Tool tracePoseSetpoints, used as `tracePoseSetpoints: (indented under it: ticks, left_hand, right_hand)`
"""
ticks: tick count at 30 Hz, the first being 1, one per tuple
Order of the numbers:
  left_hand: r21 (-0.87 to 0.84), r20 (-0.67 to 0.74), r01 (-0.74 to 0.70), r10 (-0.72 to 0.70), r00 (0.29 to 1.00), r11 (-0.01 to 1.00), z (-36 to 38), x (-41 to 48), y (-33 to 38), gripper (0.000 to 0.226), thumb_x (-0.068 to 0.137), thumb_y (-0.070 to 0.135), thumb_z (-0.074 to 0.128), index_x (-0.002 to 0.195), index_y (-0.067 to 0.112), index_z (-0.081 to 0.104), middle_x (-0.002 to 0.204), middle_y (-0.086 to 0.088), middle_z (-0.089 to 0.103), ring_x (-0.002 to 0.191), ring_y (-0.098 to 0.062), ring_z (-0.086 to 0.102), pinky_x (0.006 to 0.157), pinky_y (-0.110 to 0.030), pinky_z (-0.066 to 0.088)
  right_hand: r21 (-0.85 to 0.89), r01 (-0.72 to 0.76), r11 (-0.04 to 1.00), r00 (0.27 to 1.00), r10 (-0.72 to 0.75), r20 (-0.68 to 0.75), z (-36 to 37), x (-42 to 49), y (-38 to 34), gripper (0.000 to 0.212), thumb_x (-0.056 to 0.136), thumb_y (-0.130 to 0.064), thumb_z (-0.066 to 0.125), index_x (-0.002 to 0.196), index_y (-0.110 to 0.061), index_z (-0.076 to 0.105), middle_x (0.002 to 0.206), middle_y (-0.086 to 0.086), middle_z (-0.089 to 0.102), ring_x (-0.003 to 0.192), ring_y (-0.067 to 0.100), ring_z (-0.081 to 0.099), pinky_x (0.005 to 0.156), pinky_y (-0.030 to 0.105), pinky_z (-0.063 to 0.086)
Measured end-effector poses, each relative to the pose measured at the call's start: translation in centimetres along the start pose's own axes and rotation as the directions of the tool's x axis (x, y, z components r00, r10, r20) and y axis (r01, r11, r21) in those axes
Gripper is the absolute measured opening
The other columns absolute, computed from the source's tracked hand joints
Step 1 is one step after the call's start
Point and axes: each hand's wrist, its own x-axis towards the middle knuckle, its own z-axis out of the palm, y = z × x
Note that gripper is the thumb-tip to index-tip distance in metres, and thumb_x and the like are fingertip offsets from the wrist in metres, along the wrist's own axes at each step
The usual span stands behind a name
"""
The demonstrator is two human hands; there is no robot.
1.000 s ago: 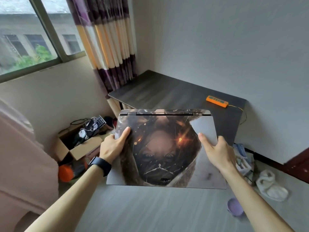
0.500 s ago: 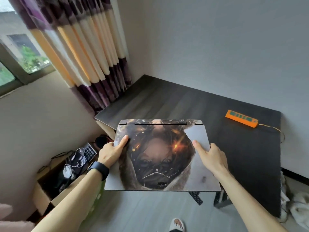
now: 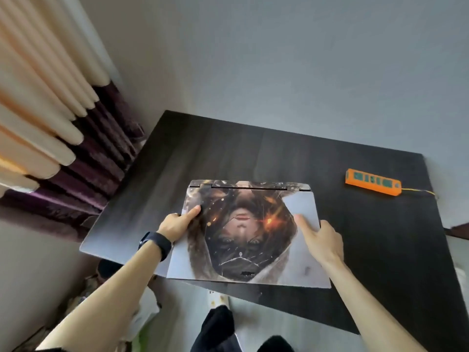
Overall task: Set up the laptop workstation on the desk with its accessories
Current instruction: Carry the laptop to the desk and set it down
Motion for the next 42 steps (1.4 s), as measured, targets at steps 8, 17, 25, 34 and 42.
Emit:
tracePoseSetpoints:
  ticks: [8,17,25,34,42]
  left_hand:
    - [0.062,0.184,0.027,-0.038,0.982,0.998,2.9,10.6,4.5,0.075,0.065,0.062,0.082,0.108,0.004,0.062,0.110,-0.011,0.068,0.101,-0.030,0.066,0.095,-0.043,0.053]
    - [0.047,0.144,0.064,-0.070,0.987,0.997,6.3,16.6,6.6,0.080,0.042,0.065,0.086,0.090,0.004,0.068,0.094,-0.010,0.072,0.091,-0.030,0.070,0.090,-0.045,0.057]
    - [0.155,0.087,0.045,-0.059,0.994,0.987,7.4,19.3,9.1,0.075,0.059,0.068,0.080,0.098,0.004,0.070,0.096,-0.011,0.072,0.091,-0.031,0.068,0.089,-0.042,0.056]
    - [0.126,0.018,0.063,-0.065,0.998,0.990,10.0,19.3,10.0,0.049,0.073,0.061,0.077,0.081,0.015,0.063,0.094,-0.008,0.068,0.089,-0.031,0.064,0.087,-0.039,0.055]
    - [0.085,-0.119,0.128,-0.118,0.986,0.988,10.6,17.9,9.5,0.056,0.080,0.053,0.074,0.113,0.008,0.069,0.099,-0.007,0.065,0.103,-0.034,0.063,0.088,-0.033,0.048]
  right_hand:
    - [0.023,-0.239,0.971,0.965,0.240,-0.102,3.3,5.2,-1.1,0.081,0.078,-0.087,0.047,0.111,-0.015,0.060,0.099,0.002,0.066,0.088,0.022,0.064,0.080,0.041,0.055]
    - [0.074,-0.254,0.964,0.958,0.261,-0.122,6.0,10.7,-0.2,0.079,0.080,-0.084,0.051,0.119,-0.016,0.056,0.105,-0.001,0.065,0.089,0.018,0.064,0.073,0.032,0.052]
    - [0.071,-0.279,0.958,0.955,0.284,-0.082,7.5,16.1,0.0,0.081,0.079,-0.085,0.050,0.117,-0.014,0.059,0.110,0.003,0.066,0.094,0.023,0.065,0.079,0.039,0.056]
    - [-0.020,-0.257,0.966,0.962,0.254,-0.095,7.9,18.7,1.0,0.082,0.085,-0.083,0.044,0.123,-0.011,0.056,0.118,0.008,0.064,0.104,0.027,0.066,0.081,0.037,0.053]
    - [-0.071,-0.267,0.961,0.954,0.254,-0.160,9.7,18.4,0.7,0.075,0.095,-0.069,0.043,0.123,-0.002,0.059,0.124,0.020,0.057,0.105,0.032,0.060,0.088,0.042,0.051]
